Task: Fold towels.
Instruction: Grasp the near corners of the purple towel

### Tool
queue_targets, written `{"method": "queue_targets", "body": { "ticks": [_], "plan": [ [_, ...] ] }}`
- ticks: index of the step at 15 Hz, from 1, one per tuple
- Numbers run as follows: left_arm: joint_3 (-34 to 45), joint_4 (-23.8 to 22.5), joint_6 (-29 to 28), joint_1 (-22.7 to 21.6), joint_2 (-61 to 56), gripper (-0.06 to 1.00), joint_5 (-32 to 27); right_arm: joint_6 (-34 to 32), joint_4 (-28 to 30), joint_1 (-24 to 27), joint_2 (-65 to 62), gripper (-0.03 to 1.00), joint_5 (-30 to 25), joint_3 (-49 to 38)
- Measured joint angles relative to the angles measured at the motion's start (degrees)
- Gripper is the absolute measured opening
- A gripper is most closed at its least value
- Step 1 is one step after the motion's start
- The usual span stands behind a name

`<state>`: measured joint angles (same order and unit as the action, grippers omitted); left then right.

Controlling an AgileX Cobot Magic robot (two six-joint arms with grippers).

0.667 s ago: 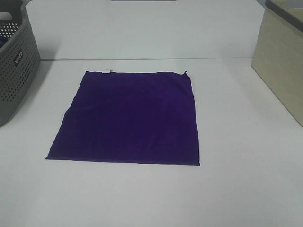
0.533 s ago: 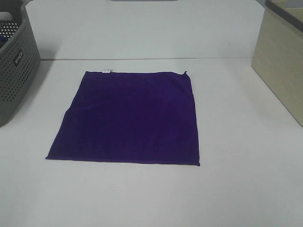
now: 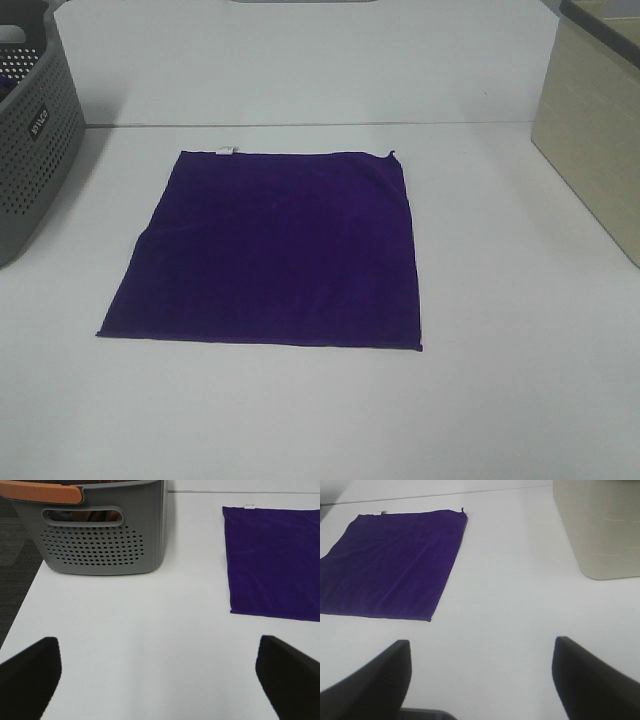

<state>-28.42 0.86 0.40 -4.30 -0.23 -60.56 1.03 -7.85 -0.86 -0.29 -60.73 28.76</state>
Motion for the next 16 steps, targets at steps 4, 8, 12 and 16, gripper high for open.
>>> {"method": "queue_targets", "body": {
  "ticks": [4, 8, 12, 16],
  "plan": [
    [0.0, 0.0, 0.0, 0.0, 0.0, 0.99, 0.0, 0.0, 0.0, 0.0, 0.0, 0.77, 0.0, 0.0],
    [0.0, 0.0, 0.0, 0.0, 0.0, 0.99, 0.0, 0.0, 0.0, 0.0, 0.0, 0.77, 0.0, 0.0],
    [0.0, 0.0, 0.0, 0.0, 0.0, 0.99, 0.0, 0.0, 0.0, 0.0, 0.0, 0.77, 0.0, 0.0],
    [0.0, 0.0, 0.0, 0.0, 0.0, 0.99, 0.0, 0.0, 0.0, 0.0, 0.0, 0.77, 0.0, 0.0]
  ]
}}
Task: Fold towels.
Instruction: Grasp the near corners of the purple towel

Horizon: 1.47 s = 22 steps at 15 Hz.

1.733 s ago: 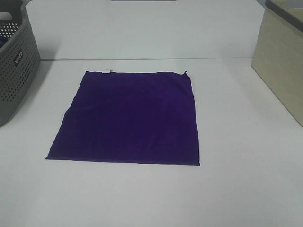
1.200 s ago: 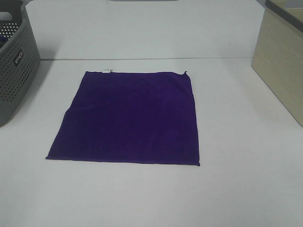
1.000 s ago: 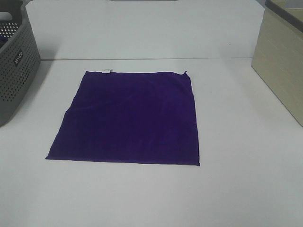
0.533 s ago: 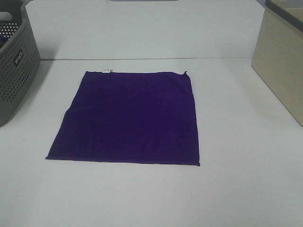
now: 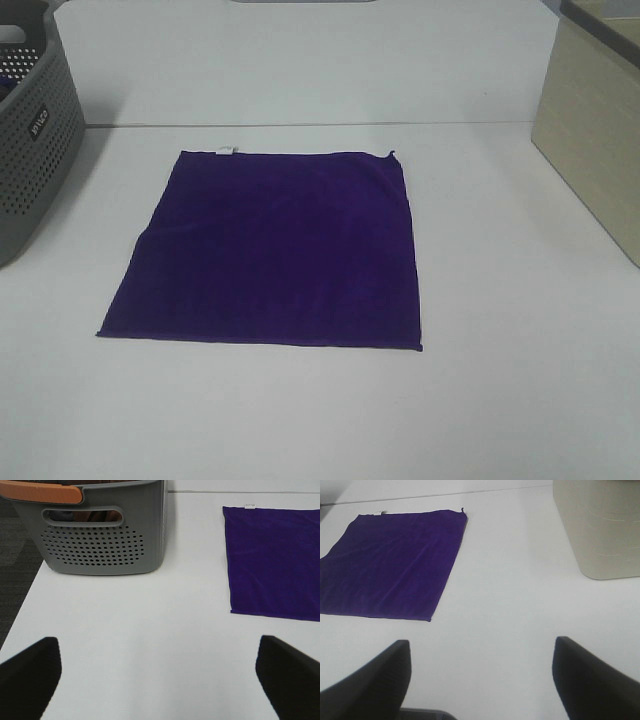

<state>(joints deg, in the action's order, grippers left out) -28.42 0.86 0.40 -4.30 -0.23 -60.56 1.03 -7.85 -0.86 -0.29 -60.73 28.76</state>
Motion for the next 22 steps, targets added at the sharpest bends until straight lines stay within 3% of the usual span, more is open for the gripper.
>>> {"method": "queue_targets", "body": {
  "ticks": [1, 2, 4, 22],
  "plan": [
    [0.0, 0.0, 0.0, 0.0, 0.0, 0.99, 0.0, 0.0, 0.0, 0.0, 0.0, 0.8, 0.0, 0.0],
    [0.0, 0.0, 0.0, 0.0, 0.0, 0.99, 0.0, 0.0, 0.1, 0.0, 0.0, 0.91, 0.0, 0.0],
    [0.0, 0.0, 0.0, 0.0, 0.0, 0.99, 0.0, 0.0, 0.3, 0.0, 0.0, 0.95, 0.0, 0.0],
    [0.0, 0.0, 0.1, 0.0, 0.0, 0.99, 0.0, 0.0, 0.4, 0.0, 0.0, 0.96, 0.0, 0.0]
  ]
}}
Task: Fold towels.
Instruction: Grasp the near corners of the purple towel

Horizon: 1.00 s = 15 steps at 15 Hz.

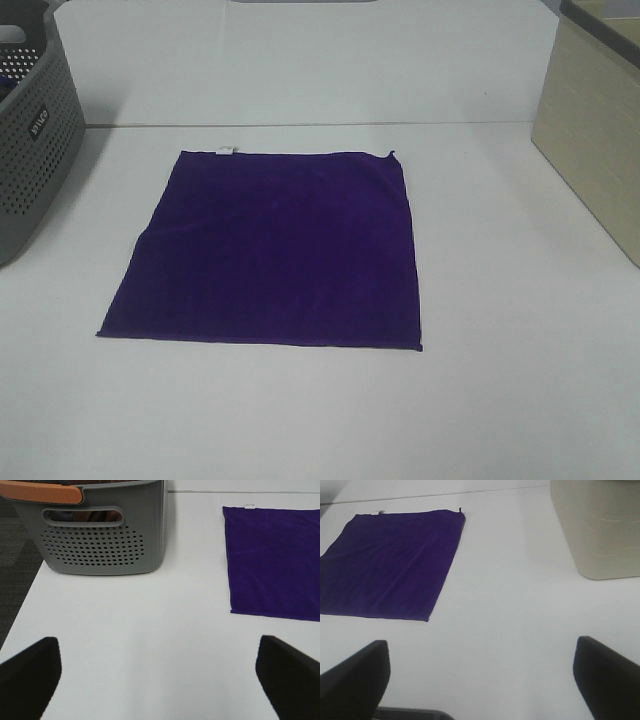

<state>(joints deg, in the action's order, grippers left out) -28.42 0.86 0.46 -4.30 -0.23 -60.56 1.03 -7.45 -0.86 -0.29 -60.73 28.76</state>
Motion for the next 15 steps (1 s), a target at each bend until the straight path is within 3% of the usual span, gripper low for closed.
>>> {"method": "queue_targets", "body": {
  "ticks": [7, 11, 15],
  "plan": [
    [-0.3, -0.1, 0.1, 0.0, 1.5, 0.99, -0.6, -0.1, -0.6, 0.0, 3.9, 0.96, -2.1, 1.4],
    [-6.0, 1.4, 1.0, 0.0, 24.8, 0.99, -4.0, -1.5, -1.1, 0.0, 31.2, 0.96, -3.6, 11.6],
    [-18.7, 9.1, 10.1, 0.0, 50.6, 0.99, -3.7, 1.3, -2.7, 0.0, 58.2, 0.96, -1.5, 20.9]
  ]
}}
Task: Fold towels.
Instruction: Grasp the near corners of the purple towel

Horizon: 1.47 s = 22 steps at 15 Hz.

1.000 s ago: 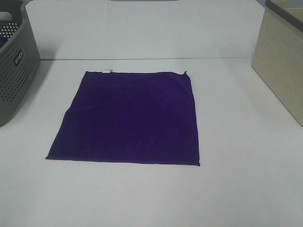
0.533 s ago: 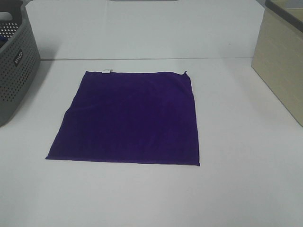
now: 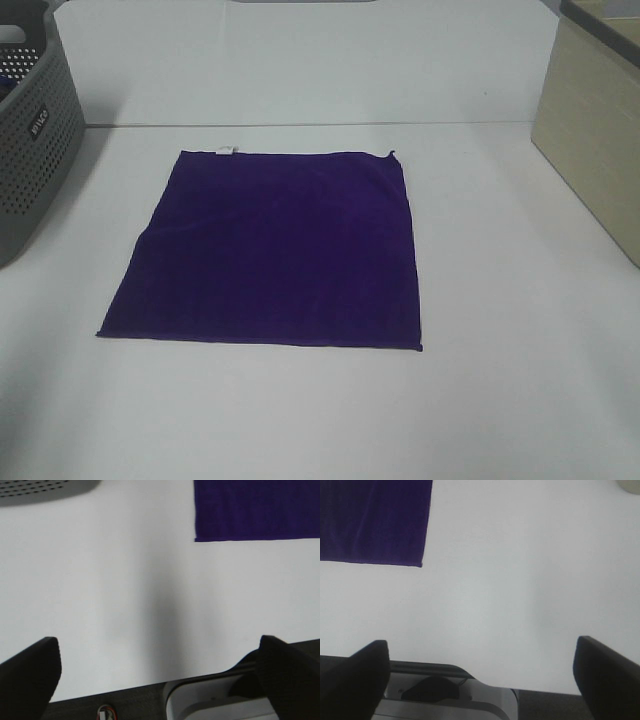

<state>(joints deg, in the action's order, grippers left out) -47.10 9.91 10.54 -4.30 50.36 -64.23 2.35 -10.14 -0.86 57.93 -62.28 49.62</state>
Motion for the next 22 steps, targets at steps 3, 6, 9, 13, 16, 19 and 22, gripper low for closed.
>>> {"method": "queue_targets", "body": {
  "ticks": [3, 6, 9, 13, 16, 19, 22],
  "plan": [
    [-4.7, 13.2, 12.7, 0.0, 21.3, 0.99, 2.5, 8.9, -10.8, 0.1, 17.6, 0.96, 7.7, 1.0],
    [-6.1, 24.5, 23.7, 0.0, 39.0, 0.99, 4.4, 20.9, -26.4, 0.2, 29.1, 0.96, 10.8, 1.0],
    [-9.2, 26.0, 28.9, 0.0, 49.2, 0.99, 9.4, 31.2, -38.8, 2.1, 38.2, 0.96, 11.6, 1.0],
    [-10.7, 29.2, 33.2, 0.0, 54.7, 0.99, 12.7, 38.9, -46.1, 8.0, 43.1, 0.96, 12.1, 1.1],
    [-13.6, 29.7, 33.7, 0.0, 58.3, 0.99, 13.5, 39.7, -46.2, 8.0, 45.8, 0.96, 12.0, 1.1],
    [-18.8, 30.4, 33.7, 0.0, 63.1, 0.99, 10.7, 41.3, -46.3, 7.9, 48.0, 0.96, 12.0, 1.1],
    [-19.3, 30.8, 33.7, -1.5, 66.9, 0.99, 8.5, 41.9, -46.6, 5.1, 49.2, 0.96, 14.6, 1.1]
  ]
}}
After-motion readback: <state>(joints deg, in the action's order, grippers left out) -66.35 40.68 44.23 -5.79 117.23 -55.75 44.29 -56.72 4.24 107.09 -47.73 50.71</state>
